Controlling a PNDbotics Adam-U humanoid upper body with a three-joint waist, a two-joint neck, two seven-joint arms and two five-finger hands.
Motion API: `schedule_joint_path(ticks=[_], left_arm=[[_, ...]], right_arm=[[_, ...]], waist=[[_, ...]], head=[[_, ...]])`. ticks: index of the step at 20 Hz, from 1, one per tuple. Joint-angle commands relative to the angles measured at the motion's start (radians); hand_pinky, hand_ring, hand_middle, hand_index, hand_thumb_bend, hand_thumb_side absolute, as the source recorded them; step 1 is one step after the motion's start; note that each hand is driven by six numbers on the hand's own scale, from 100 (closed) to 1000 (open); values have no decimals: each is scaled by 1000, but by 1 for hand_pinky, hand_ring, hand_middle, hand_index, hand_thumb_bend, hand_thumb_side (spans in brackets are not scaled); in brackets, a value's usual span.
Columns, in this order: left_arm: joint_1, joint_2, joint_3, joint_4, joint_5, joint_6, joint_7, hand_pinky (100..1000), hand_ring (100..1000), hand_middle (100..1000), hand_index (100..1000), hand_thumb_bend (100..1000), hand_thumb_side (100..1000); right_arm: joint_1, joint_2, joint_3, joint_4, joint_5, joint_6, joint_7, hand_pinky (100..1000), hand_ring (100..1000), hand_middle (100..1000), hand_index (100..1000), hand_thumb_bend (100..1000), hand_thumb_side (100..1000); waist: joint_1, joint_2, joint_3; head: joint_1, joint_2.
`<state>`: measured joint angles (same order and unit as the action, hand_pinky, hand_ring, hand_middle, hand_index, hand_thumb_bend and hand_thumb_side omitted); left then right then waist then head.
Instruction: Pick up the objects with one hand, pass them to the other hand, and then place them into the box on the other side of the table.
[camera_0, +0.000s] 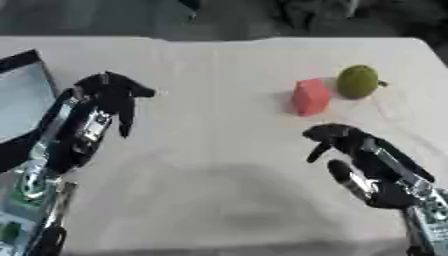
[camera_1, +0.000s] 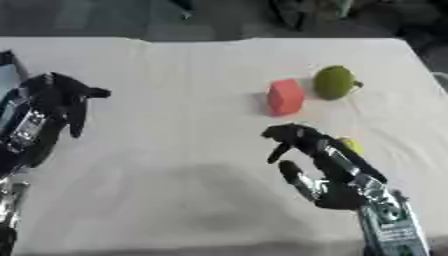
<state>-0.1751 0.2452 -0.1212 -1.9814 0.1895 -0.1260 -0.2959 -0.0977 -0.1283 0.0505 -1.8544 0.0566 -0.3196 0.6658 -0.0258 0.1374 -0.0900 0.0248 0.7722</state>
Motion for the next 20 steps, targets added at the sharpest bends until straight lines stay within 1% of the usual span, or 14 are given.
schedule_joint_path(ticks=[1, 4, 6, 8, 10, 11, 12, 15, 18, 20], left_arm=[[-5, -1, -6, -19, -10, 3, -2, 820, 229, 282, 665, 100, 610], [-5, -2, -10, -19, -23, 8, -2, 829, 233, 286, 669, 100, 615], [-3, -2, -13, -19, -34, 10, -5, 833, 235, 288, 671, 100, 617], [-4, -1, -15, -19, -45, 11, -8, 839, 239, 290, 673, 100, 620], [-3, 0, -18, -19, -59, 13, -13, 847, 241, 292, 675, 100, 628], [-1, 0, -20, -19, -67, 16, -16, 849, 242, 292, 675, 100, 629], [0, 1, -21, -19, -75, 18, -17, 853, 243, 293, 676, 100, 633], [-3, 1, -27, -19, -95, 21, -23, 861, 248, 297, 679, 100, 637], [-5, 2, -33, -19, -116, 20, -31, 867, 251, 299, 680, 100, 642], [-6, 1, -34, -19, -125, 21, -32, 871, 253, 300, 681, 100, 645]], right_arm=[[-14, -12, -5, -11, -3, 1, -1, 934, 614, 800, 878, 163, 582], [-13, -11, -10, -10, 4, -3, 0, 934, 615, 801, 879, 172, 585], [-11, -16, -17, -12, 9, -9, -5, 933, 618, 802, 880, 184, 592], [-9, -39, -31, -28, 10, -23, -22, 931, 631, 811, 885, 205, 598], [-2, -82, -48, -52, 10, -45, -49, 930, 648, 821, 892, 232, 601], [6, -112, -55, -66, 12, -63, -61, 931, 660, 830, 898, 245, 606], [17, -147, -62, -83, 19, -87, -69, 932, 693, 854, 913, 272, 615], [71, -262, -87, -131, 79, -191, -90, 941, 776, 905, 946, 335, 615], [120, -354, -113, -139, 147, -272, -137, 944, 798, 913, 954, 367, 587], [138, -395, -130, -121, 186, -301, -180, 951, 816, 918, 960, 388, 580]], waist=[[2, -7, -2], [3, -3, -5], [3, -1, -5], [2, 4, -4], [-1, 10, -1], [-3, 13, 0], [-5, 17, 1], [-8, 29, 6], [-7, 40, 10], [-7, 46, 11]], head=[[-3, -2], [-3, -2], [-11, -2], [-23, -2], [-30, -2], [-33, -2], [-37, -2], [-50, -2], [-59, -2], [-62, -2]])
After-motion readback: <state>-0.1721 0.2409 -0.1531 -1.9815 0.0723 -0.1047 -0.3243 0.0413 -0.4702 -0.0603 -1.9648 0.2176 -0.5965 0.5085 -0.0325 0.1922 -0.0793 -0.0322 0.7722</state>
